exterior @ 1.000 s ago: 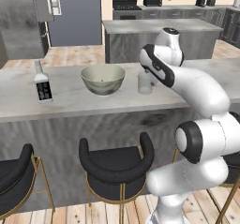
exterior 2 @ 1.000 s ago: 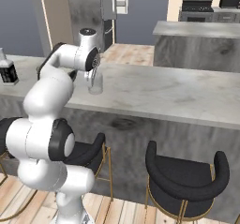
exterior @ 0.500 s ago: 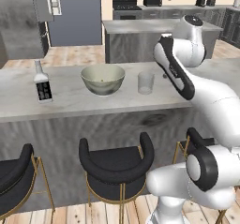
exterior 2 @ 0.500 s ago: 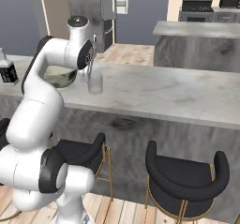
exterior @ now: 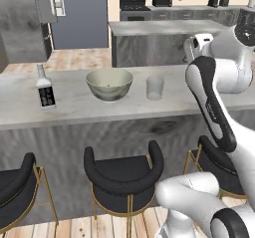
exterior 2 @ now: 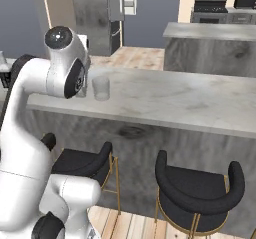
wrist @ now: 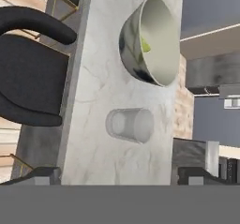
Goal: There is a bowl on the dining counter. Grab a lemon wedge from the fridge and place it in the bowl. Then get the liquor bottle and glass cup from the cabinet and place them next to the bowl.
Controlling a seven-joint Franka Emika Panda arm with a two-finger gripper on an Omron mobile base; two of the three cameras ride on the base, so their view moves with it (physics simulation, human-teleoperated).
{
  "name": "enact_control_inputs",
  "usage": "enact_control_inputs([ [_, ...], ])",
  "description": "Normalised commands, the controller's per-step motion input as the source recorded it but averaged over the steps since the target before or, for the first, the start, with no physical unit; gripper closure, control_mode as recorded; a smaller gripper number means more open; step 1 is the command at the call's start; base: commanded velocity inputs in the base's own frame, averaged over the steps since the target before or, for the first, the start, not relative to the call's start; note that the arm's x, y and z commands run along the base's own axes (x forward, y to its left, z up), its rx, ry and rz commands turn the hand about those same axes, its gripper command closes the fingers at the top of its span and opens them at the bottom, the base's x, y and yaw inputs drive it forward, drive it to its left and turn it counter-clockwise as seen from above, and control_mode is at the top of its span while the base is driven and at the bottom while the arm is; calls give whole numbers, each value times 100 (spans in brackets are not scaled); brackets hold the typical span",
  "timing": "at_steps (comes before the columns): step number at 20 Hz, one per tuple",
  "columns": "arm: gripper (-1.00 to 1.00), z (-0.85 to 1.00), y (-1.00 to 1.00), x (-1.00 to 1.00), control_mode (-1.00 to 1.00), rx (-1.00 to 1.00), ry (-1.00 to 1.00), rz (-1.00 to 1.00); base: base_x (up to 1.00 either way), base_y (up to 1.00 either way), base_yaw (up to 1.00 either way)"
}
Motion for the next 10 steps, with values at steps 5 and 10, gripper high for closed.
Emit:
enact_control_inputs([
  [5,-100,0,0,-97,-100,0,-34,0,0,0,0],
  [10,-100,0,0,-74,-100,0,-20,0,0,0,0],
])
